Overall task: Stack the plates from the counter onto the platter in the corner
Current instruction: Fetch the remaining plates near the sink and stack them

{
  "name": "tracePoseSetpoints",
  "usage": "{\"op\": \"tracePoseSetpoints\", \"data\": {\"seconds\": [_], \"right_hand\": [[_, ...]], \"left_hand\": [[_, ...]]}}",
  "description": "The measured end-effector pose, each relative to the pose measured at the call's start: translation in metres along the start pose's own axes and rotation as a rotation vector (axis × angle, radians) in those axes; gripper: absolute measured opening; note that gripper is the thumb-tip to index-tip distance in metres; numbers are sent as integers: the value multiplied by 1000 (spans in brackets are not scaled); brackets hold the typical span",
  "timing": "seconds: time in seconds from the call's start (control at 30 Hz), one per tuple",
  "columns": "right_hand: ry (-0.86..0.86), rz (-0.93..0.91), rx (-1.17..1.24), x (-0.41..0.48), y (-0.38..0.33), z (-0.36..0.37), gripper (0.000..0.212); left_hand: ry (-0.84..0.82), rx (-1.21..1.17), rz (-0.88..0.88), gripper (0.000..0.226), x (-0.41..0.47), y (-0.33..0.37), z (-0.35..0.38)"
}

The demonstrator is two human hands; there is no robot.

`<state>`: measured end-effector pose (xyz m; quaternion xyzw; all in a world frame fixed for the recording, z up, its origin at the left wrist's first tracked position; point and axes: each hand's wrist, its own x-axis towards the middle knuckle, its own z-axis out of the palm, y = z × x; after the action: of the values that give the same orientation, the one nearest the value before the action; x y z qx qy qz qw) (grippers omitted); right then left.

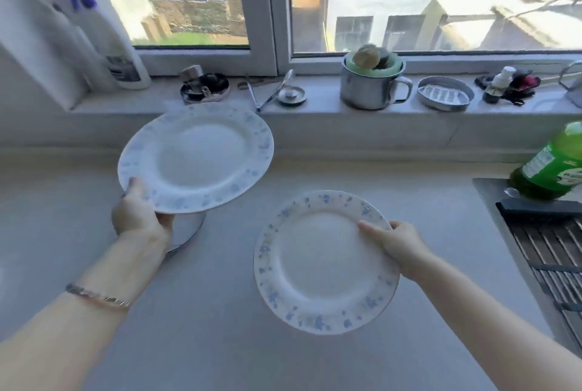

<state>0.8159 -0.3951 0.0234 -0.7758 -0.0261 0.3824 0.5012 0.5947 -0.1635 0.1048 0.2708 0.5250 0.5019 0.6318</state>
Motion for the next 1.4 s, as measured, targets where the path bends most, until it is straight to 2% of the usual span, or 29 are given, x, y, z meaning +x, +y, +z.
{"op": "tracePoseSetpoints", "data": {"seconds": [0.17, 0.23, 0.33, 0.4, 0.5, 0.7, 0.8, 0.9, 1.0, 1.27, 1.4], "right_hand": [[-103, -80, -85, -28, -24, 119, 20], [-147, -79, -118, -43, -28, 172, 25], [-226, -66, -129, -70, -33, 259, 33], [-268, -70, -122, -92, -36, 318, 30], [-301, -98, -94, -127, -42, 400, 18], [-349, -130, -69, -174, -63, 537, 18], [-356, -149, -95, -188, -64, 591, 20], [-351, -157, -162, -195, -61, 633, 26], [-350, -169, -217, -195, -59, 663, 33], [-374, -165, -246, -183, -57, 700, 30], [-365, -270, -290, -184, -55, 711, 24]], "left_hand": [[130, -121, 69, 23, 53, 70, -107], [134, -148, 84, 24, 73, 96, -155], [243, -200, 124, 25, 99, 137, -228], [339, -152, 143, 19, 121, 166, -278], [477, -141, 144, 24, 155, 210, -354], [572, -161, 196, 19, 201, 283, -462], [596, -224, 163, 17, 220, 299, -494], [592, -278, 119, 27, 236, 303, -516], [615, -337, 105, 28, 246, 303, -529], [642, -369, 79, 28, 259, 302, -544], [667, -390, 61, 27, 265, 301, -546]]}}
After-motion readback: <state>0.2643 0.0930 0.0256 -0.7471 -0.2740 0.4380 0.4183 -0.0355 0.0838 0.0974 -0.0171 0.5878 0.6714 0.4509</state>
